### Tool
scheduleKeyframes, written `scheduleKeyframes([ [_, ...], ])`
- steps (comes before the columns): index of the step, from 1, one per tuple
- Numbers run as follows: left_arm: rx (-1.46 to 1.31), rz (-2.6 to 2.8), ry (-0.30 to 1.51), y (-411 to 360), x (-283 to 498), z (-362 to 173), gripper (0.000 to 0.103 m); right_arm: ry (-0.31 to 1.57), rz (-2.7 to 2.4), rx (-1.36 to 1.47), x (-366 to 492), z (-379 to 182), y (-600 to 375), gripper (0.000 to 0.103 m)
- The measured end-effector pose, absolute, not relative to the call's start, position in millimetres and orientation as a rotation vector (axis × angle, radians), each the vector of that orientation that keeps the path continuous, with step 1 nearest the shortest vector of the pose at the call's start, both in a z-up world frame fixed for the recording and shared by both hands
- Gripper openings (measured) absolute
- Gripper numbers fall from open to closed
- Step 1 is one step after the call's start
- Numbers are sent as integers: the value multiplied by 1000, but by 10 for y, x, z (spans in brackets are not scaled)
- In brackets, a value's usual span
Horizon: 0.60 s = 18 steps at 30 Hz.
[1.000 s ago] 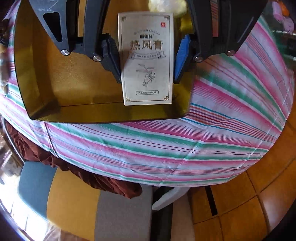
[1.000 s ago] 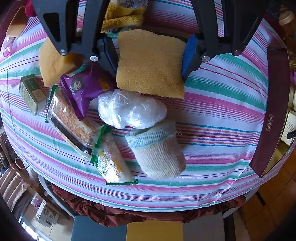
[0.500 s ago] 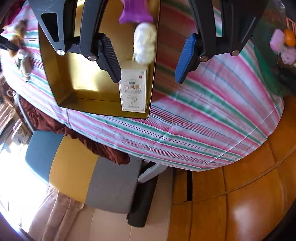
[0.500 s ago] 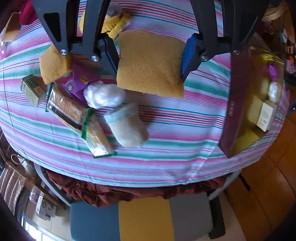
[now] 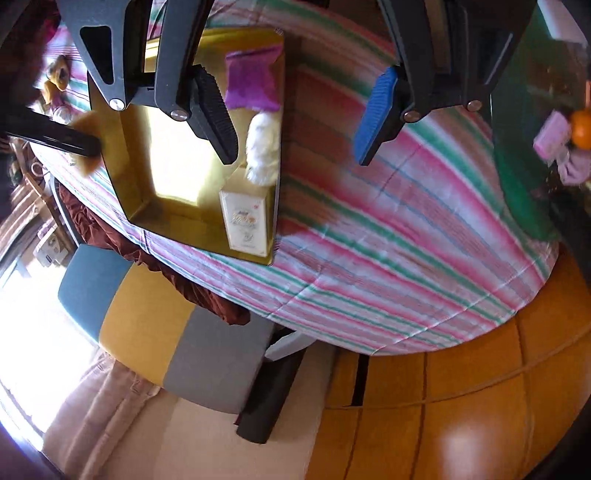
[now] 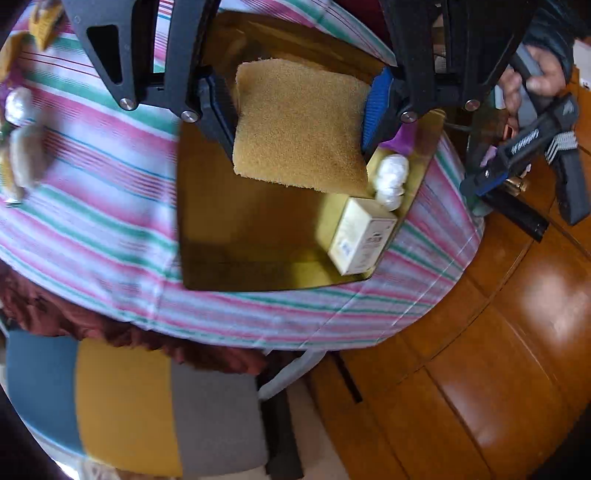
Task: Organize objects
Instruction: 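Place the white box in the tray with the left gripper while the right gripper drops the sponge beside it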
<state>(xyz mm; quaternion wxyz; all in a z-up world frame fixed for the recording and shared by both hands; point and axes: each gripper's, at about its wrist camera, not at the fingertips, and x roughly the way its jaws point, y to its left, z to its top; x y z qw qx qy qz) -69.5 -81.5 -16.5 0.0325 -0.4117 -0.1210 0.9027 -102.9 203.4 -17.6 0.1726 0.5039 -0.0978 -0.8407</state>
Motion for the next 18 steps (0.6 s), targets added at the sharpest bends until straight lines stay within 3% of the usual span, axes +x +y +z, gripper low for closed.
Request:
scheduleKeyframes([
  [8,-1275,2823,-385,-997,-592,-255,69,-450,-2244,1605,-1434,-750,1424,65],
  [10,-1266,2834,-374,-1005,-586,-251,72,-533,-2189,1602,-1454,-817,1394,71],
  [12,-1262,2835,-370,-1005,-584,-260,76,-573,-2176,1586,-1445,-837,1386,80],
  [18,-1264,2836,-347,-956,-560,-266,76,-577,-2197,1538,-1302,-719,1477,80],
])
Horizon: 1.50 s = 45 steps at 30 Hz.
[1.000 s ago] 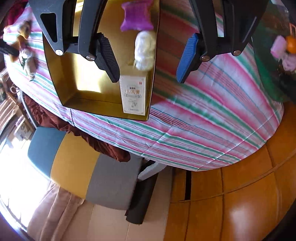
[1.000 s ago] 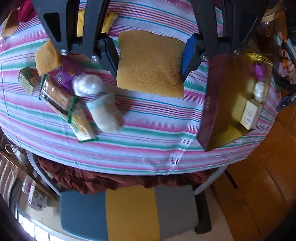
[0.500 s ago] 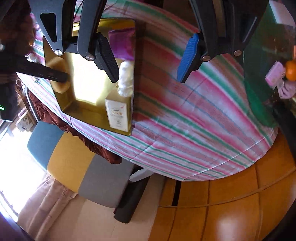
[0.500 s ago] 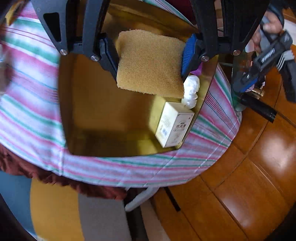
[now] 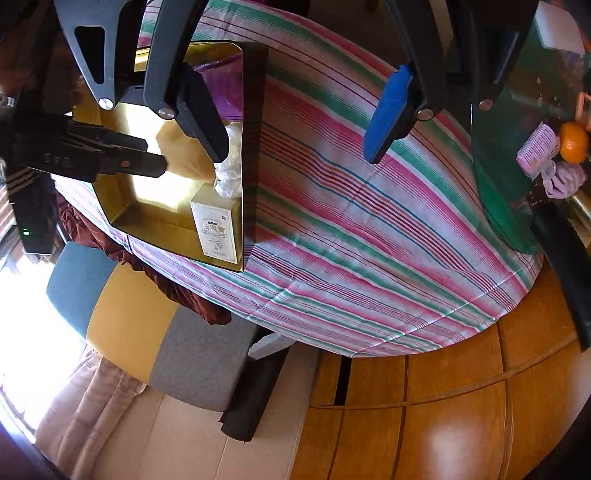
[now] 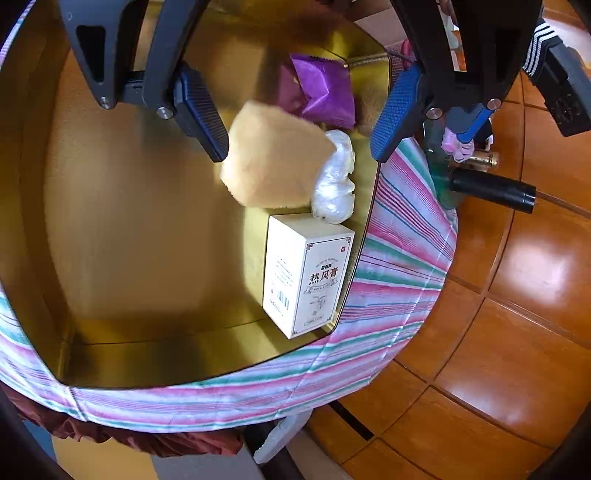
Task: Organize objects
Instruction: 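Place the white box in the tray with the left gripper while the right gripper drops the sponge beside it, then move the left gripper to the yellow knit hat and grasp it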
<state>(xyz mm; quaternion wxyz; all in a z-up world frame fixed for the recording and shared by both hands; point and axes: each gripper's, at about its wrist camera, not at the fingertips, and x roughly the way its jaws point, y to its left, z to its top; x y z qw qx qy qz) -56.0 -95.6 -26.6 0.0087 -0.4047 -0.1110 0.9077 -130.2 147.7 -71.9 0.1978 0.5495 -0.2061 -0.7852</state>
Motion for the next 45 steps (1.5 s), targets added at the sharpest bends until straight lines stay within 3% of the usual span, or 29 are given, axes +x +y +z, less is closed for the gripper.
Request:
scheduleKeyframes([
  [16,-1181,2777,-131,-348,-388,-109,79,-384,-2500,1420,-601,-283,2301,81],
  [28,-1187,2612,7,303,-338,-105,83,-496,-2751,1400,-121,-150,3463,81],
  [38,-1095,2419,161,1116,-224,-31,84,-884,-3047,1442,601,-84,4998,81],
  [45,-1028,2227,255,1876,-87,-15,84,-1398,-3079,1304,975,-324,5697,81],
])
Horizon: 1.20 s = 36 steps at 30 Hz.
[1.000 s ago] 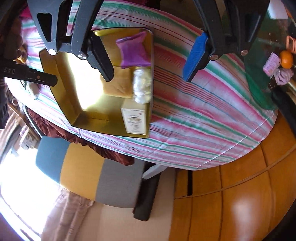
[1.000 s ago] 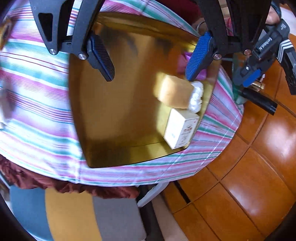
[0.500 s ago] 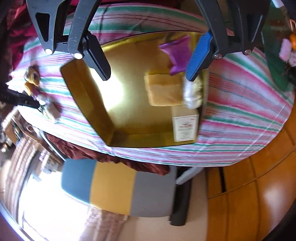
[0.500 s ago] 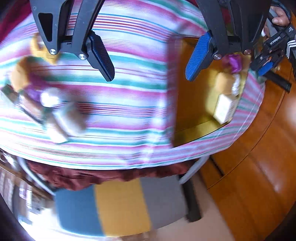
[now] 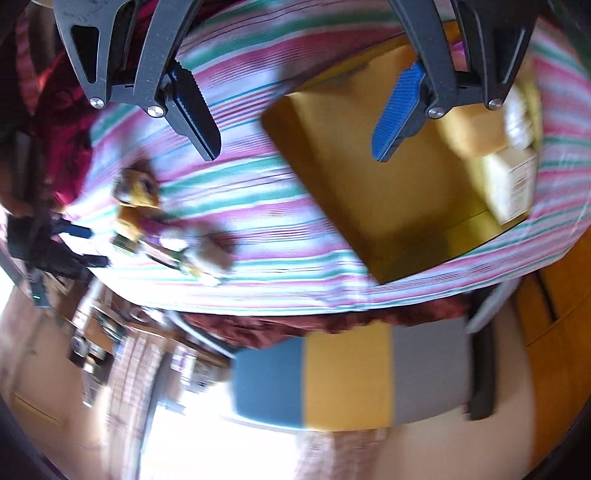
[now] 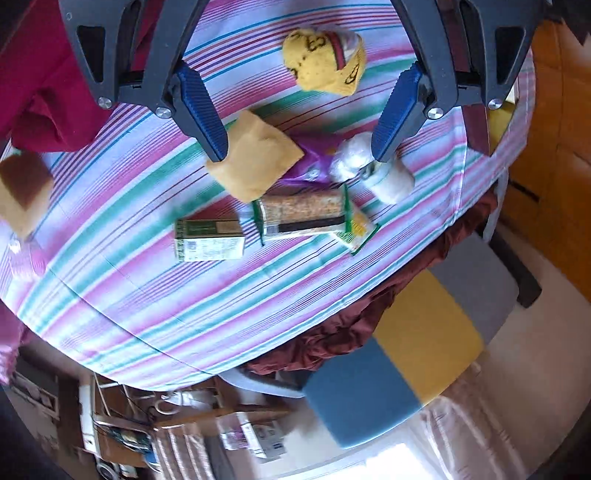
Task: Organize objects
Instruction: 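Move the left gripper to the yellow knit hat and grasp it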
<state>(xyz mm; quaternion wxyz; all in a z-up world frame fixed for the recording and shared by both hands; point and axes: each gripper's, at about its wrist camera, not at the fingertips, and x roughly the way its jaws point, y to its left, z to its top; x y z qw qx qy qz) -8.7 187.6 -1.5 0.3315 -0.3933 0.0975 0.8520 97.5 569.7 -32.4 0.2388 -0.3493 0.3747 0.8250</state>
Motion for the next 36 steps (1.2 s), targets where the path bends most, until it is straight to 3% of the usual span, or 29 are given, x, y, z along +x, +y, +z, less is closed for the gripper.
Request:
scheduleKeyframes([
  [2,-1019,2165,281,2126,-48,-54,84,1131,2246,-893,1057,-345,5798,81],
  [6,-1041,2060,305,2592,-10,-183,82,1164,2290,-772,1174,-295,5826,82],
  [25,-1198,1756,270,4205,36,-733,82,1297,2334,-719,1206,-362,5916,82],
  [28,-1224,1757,305,4301,12,-906,75,1307,2329,-718,1207,-371,5928,82],
  [32,-1190,1786,274,4177,-26,-950,55,1298,2322,-758,1166,-387,5919,82],
  [36,-1185,1801,247,3942,-65,-946,51,1275,2275,-856,1071,-447,5923,82],
])
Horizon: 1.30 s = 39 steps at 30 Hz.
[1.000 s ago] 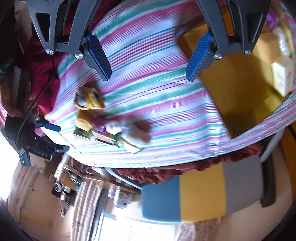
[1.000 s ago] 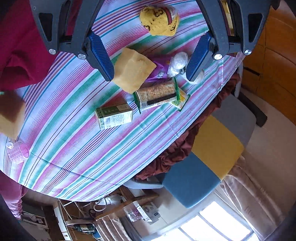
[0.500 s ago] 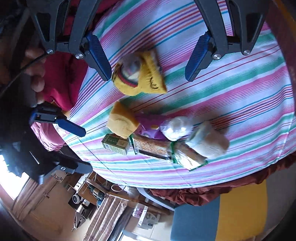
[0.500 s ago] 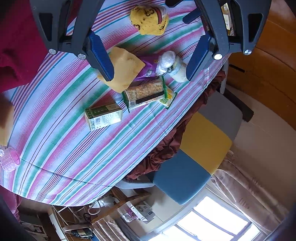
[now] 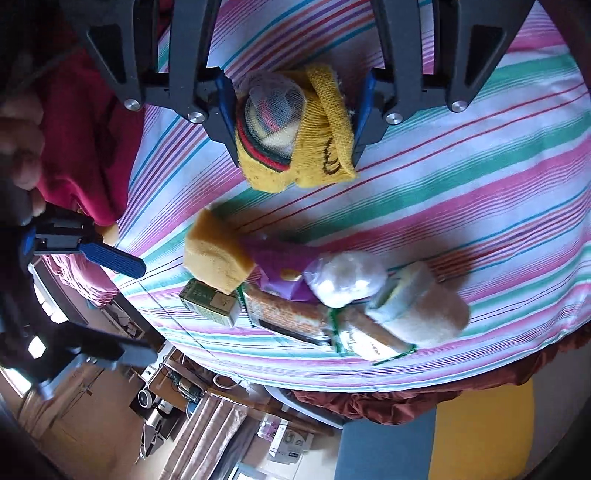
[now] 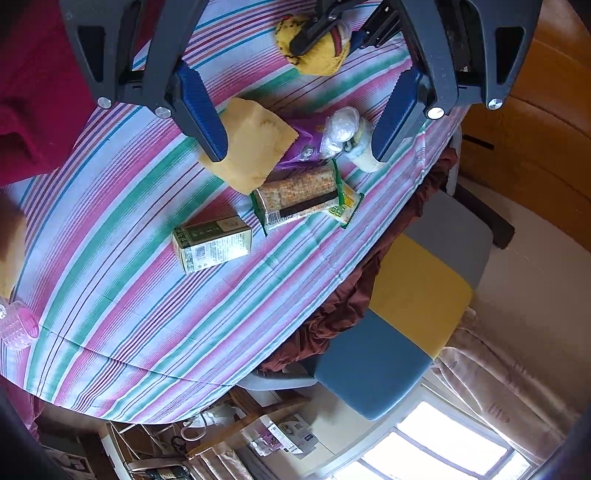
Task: Organize objects
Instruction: 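Lift the yellow hat with the left gripper while the right gripper grasps another yellow sponge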
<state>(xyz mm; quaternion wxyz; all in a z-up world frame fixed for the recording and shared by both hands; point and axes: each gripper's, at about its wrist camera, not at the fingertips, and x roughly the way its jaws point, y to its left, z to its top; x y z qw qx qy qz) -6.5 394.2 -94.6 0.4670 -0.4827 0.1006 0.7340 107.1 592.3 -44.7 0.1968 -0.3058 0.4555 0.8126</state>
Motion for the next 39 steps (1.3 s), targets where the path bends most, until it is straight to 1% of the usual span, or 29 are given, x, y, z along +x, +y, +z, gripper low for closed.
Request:
scheduleKeyframes([
  [6,-1155,1861,195,3508,-87,-933,51,1282,2191,-1016,947,-605,5947,82],
  [11,-1149,1892,165,3245,-71,-945,51,1279,2068,-1060,946,-692,6008,82],
  [14,-1140,1900,163,3220,-44,-950,51,1262,2016,-1033,907,-705,6057,82],
  [15,-1135,1902,166,3206,-35,-950,51,1262,2006,-1036,861,-731,6062,84],
  [20,-1122,1901,144,3162,-36,-959,51,1311,1930,-1135,618,-1005,6081,85],
  [21,-1118,1903,141,3159,-34,-963,52,1290,1936,-1138,591,-1002,6083,87],
  [27,-1090,1918,142,3143,1,-974,53,1125,1960,-1194,468,-978,6029,87],
  [29,-1089,1917,139,3140,3,-974,53,1031,1963,-1233,445,-968,5988,79],
  [30,-1086,1918,140,3140,5,-975,53,984,1957,-1242,444,-951,5974,64],
  [31,-1084,1919,142,3147,10,-976,53,992,1968,-1239,462,-942,5973,60],
  [34,-1075,1925,150,3155,21,-980,53,982,1970,-1243,486,-929,5966,57],
  [39,-1068,1931,159,3166,21,-990,53,945,1971,-1270,457,-940,5958,59],
])
